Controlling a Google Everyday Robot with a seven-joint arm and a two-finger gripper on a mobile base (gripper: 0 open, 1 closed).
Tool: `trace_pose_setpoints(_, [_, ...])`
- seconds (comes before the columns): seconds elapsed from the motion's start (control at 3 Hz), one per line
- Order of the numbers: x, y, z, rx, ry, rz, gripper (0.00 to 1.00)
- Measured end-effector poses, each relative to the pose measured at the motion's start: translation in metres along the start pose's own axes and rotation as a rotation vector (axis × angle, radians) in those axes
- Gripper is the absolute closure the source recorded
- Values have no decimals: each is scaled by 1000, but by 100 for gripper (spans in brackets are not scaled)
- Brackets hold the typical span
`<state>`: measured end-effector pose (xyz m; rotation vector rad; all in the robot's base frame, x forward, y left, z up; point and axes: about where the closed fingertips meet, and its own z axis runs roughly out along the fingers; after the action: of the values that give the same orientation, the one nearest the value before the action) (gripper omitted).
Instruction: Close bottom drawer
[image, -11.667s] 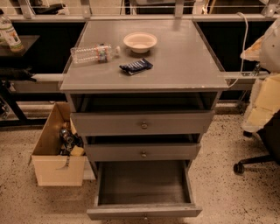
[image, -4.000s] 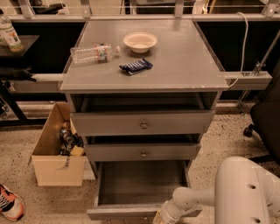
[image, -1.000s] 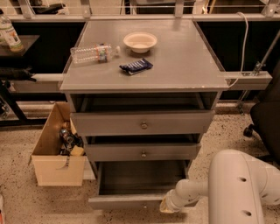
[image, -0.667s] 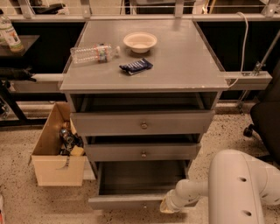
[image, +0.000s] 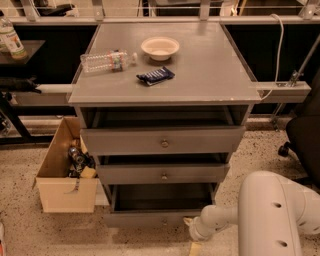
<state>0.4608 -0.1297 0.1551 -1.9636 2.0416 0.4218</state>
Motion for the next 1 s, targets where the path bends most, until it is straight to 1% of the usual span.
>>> trace_pose_setpoints(0.33, [0,0,0,0,0,0,0])
trace_pose_setpoints(0.67, [1,-4,-5,25,-8,-21,16])
trace_pose_setpoints(1.0, [6,-18,-11,71,25,-49,40])
